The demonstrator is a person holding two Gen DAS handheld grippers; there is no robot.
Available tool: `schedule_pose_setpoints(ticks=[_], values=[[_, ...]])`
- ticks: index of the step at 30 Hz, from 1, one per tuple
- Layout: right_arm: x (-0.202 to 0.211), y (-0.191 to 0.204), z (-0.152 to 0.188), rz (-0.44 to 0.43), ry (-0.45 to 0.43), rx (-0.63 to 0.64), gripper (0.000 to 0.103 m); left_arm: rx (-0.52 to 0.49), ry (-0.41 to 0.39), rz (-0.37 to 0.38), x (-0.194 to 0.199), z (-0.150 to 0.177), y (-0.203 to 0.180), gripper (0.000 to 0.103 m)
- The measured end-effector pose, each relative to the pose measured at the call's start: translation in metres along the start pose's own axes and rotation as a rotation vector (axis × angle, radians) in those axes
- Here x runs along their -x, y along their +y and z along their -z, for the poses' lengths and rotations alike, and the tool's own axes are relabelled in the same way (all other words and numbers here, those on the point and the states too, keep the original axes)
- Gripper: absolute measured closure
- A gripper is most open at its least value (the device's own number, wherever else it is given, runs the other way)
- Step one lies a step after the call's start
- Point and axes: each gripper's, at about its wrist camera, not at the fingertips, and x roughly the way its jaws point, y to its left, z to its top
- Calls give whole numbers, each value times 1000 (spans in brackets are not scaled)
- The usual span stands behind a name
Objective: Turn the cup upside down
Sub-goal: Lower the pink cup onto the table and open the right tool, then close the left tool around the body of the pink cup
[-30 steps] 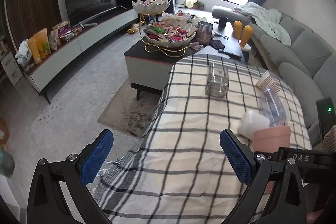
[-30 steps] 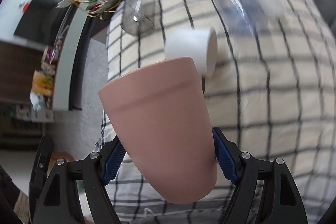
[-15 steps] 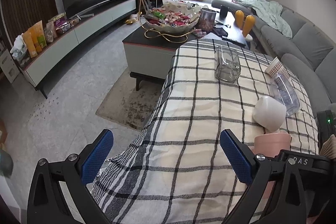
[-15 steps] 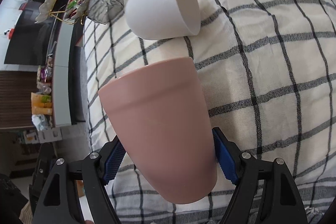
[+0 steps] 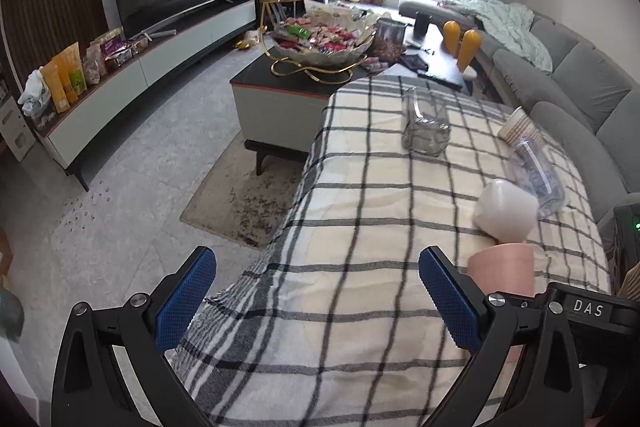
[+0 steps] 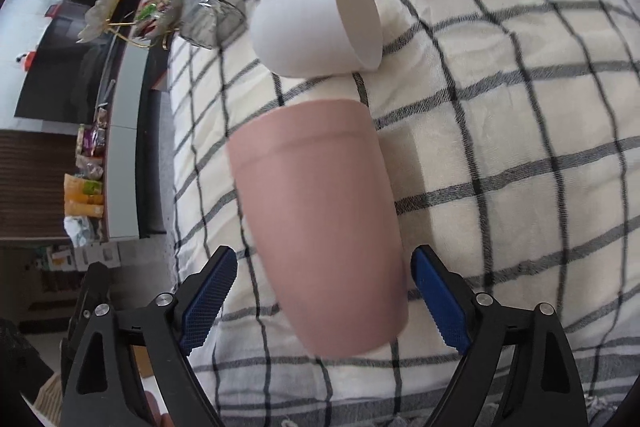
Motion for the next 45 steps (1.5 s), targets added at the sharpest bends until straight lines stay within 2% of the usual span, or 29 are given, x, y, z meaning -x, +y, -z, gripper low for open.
schedule_pose_setpoints(ticks=[6, 15, 21, 26, 32, 39, 45], values=[[53, -7, 10, 68, -160, 100, 14, 1, -52, 55, 21, 12, -19, 0], [121, -44, 26, 212, -389, 187, 13, -79, -112, 118, 40, 34, -77, 0], [150, -67, 41, 339, -552, 247, 12, -136, -195, 116, 43, 57, -118, 0], [156, -81, 51, 406, -648, 275, 10, -206, -256, 127, 38, 74, -147, 0], [150, -91, 51, 419, -676, 277, 10, -242, -271, 153, 18, 88, -158, 0], [140, -105, 42, 421, -653, 247, 10, -280, -243, 115, -11, 98, -171, 0], [132, -111, 36, 421, -621, 220, 10, -290, -226, 102, -25, 102, -174, 7]])
